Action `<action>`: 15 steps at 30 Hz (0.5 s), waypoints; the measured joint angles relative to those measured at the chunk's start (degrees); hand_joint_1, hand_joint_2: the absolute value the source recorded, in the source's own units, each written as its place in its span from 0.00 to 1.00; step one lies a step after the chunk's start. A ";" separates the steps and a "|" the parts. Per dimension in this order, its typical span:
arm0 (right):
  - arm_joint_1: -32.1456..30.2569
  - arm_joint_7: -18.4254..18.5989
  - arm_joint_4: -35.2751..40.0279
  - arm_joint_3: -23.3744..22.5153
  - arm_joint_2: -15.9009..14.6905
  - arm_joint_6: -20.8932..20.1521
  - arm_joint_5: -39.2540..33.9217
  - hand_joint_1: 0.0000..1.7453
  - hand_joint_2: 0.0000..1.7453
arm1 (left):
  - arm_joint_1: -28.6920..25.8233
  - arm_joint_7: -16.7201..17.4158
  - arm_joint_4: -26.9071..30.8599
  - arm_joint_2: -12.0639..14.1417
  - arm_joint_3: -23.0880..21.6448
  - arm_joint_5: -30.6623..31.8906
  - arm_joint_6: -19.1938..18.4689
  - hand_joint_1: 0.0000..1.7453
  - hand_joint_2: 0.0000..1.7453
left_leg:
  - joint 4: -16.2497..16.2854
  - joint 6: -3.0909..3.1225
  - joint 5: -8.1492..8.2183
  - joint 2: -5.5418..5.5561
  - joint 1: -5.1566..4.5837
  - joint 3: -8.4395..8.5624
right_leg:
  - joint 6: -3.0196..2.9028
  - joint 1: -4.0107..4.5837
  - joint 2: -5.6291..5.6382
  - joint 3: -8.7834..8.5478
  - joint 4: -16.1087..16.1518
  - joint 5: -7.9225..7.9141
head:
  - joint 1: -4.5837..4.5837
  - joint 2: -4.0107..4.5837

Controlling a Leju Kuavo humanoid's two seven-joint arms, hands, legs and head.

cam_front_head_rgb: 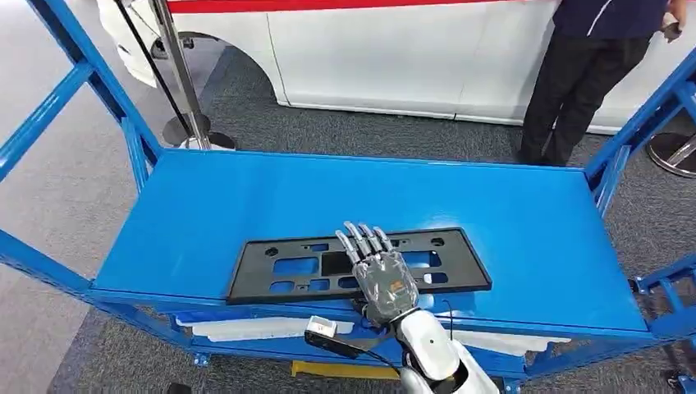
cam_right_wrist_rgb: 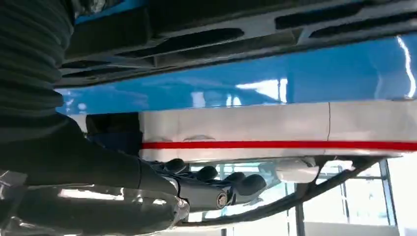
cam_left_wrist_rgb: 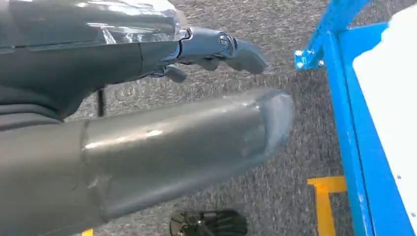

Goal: Take the parts from the cabinet and place them on the table.

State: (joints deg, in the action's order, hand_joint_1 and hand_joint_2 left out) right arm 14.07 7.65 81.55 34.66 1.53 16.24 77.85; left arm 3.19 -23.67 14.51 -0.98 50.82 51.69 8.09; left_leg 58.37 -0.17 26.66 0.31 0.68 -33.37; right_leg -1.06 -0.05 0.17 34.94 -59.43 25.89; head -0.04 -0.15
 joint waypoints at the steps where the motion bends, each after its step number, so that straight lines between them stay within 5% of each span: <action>1: 0.16 0.13 -0.22 0.00 -0.07 -0.24 0.20 0.00 1.00 | -0.19 0.02 0.00 0.00 0.09 0.11 0.00 0.00 0.00 | 0.04 0.28 -0.05 0.04 -0.10 0.02 | 0.33 -0.09 -0.05 -0.17 0.16 -0.11 | -0.02 0.00; 3: 0.62 0.31 -0.52 0.00 -0.26 -0.63 0.57 0.00 1.00 | -0.17 0.05 0.00 -0.02 0.11 0.20 0.00 0.00 0.00 | -0.79 1.25 -0.87 -0.14 0.47 0.34 | 1.06 -0.20 -0.04 0.03 -0.82 0.76 | 0.00 0.00; 4: 0.93 0.42 -0.66 0.00 -0.37 -0.78 0.68 0.00 1.00 | -0.08 0.07 0.00 -0.02 0.11 0.40 0.00 0.00 0.00 | -0.90 1.52 -0.94 -0.13 0.42 0.38 | 1.32 -0.12 -0.09 1.06 -2.97 2.47 | -0.02 0.00; 6: 1.27 0.61 -1.05 0.00 -0.68 -1.20 1.16 0.00 1.00 | 0.06 0.24 0.00 0.00 0.22 0.63 0.04 0.00 0.00 | -0.86 1.71 -0.92 -0.15 0.35 0.27 | 1.57 -0.26 -0.09 5.27 -11.97 7.03 | 0.00 0.00; 8: 1.30 1.40 -1.62 0.00 -1.07 -1.40 2.30 0.00 1.00 | 0.03 0.40 0.00 -0.02 0.52 0.88 0.07 0.00 0.00 | -0.79 1.79 -0.85 -0.15 0.32 0.26 | 1.69 -0.30 -0.10 7.88 -17.23 8.13 | 0.00 0.00; 10: 1.52 1.79 -2.06 0.00 -1.47 -1.46 2.82 0.00 1.00 | 0.02 0.55 0.00 -0.02 0.66 1.14 0.07 0.00 0.00 | -0.75 1.76 -0.77 -0.04 0.31 0.39 | 1.46 -0.30 -0.10 5.70 -12.70 4.66 | 0.00 0.00; 12: 1.98 2.01 -2.17 -0.02 -1.64 -1.33 2.84 0.00 1.00 | 0.05 0.55 0.00 -0.02 0.76 1.38 0.07 0.00 0.00 | -0.63 1.49 -0.58 0.04 0.28 0.65 | 0.75 -0.21 -0.11 0.30 -2.24 0.00 | -0.02 0.00; 13: 2.28 2.08 -2.19 -0.09 -1.71 -1.33 2.84 0.00 1.00 | 0.07 0.55 0.00 -0.11 0.90 1.66 0.07 0.00 0.00 | -0.33 1.13 -0.33 0.05 -0.16 0.52 | 0.49 0.17 -0.09 -0.82 0.21 0.61 | 0.00 0.00; 15: 2.40 2.17 -2.23 -0.37 -1.86 -1.31 3.04 0.00 1.00 | 0.06 0.57 0.00 -0.11 1.09 1.75 0.07 0.00 0.00 | -0.49 0.58 -0.30 0.02 -0.05 0.53 | 0.32 0.32 -0.06 -0.63 0.24 0.40 | 0.02 0.00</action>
State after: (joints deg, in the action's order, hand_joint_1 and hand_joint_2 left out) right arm 16.47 9.81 79.32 34.29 -0.33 14.93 80.89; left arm 3.24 -23.10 14.51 -1.09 51.91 53.44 8.15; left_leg 57.88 0.41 26.36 0.33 0.62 -32.84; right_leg -0.74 0.28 0.11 34.31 -59.19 26.29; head -0.02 -0.15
